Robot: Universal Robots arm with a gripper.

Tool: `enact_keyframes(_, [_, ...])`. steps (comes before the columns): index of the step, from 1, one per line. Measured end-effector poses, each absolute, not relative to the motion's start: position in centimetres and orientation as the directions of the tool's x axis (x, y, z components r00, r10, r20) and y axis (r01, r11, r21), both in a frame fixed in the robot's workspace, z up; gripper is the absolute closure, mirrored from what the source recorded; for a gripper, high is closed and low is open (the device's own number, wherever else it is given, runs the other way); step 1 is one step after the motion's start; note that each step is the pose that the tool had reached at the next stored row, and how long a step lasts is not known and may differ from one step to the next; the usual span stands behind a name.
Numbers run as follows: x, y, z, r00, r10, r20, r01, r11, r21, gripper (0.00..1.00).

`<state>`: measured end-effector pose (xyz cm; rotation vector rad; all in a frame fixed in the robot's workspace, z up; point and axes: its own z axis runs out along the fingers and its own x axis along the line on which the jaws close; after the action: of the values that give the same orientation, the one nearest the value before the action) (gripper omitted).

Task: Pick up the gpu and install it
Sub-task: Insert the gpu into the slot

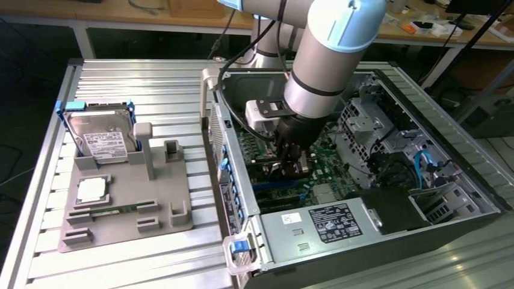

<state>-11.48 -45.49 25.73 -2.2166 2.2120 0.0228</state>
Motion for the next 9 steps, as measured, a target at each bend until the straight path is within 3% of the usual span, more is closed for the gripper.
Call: enact_keyframes(9, [-11.48,-45.49,26.59,0.002,-1.000,-0.018,-1.000,-0.002,0.001,0.73])
